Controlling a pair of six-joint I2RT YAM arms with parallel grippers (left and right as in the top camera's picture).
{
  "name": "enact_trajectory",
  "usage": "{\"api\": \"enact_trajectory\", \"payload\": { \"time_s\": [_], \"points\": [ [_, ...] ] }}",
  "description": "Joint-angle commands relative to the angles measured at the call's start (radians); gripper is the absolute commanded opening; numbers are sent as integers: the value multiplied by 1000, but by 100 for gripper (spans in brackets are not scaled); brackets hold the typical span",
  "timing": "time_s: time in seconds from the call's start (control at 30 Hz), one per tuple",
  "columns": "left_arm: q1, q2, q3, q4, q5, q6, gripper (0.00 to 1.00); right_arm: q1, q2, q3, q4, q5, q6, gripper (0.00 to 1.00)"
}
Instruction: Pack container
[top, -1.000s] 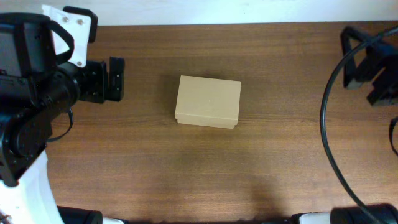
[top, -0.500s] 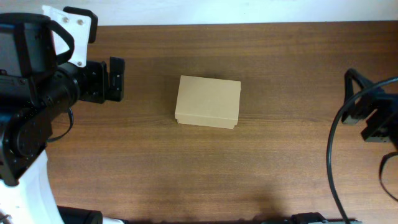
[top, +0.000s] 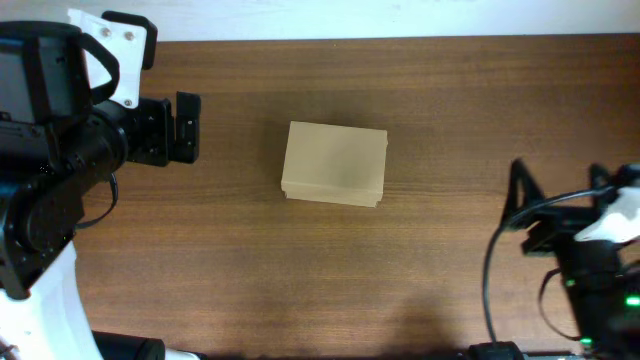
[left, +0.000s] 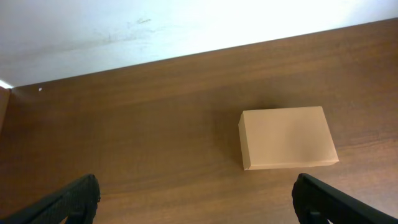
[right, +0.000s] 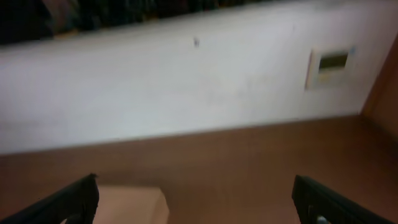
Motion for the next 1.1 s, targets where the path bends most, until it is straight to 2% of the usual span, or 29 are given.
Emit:
{"api": "enact_trajectory", "payload": {
  "time_s": [0.0, 0.23, 0.47, 0.77, 1.07],
  "points": [
    [0, 3, 1, 0, -3, -3, 100, 3, -69, -137, 40, 16, -3, 99],
    [0, 3, 1, 0, -3, -3, 100, 3, -200, -435, 198, 16, -3, 99],
    [0, 3, 1, 0, -3, -3, 100, 1, -345, -638, 259, 32, -2, 99],
    [0, 3, 1, 0, -3, -3, 100, -93, -515, -766, 257, 39, -3, 99],
    [0, 3, 1, 0, -3, -3, 100, -101, -589, -832, 257, 56, -2, 99]
  ]
}}
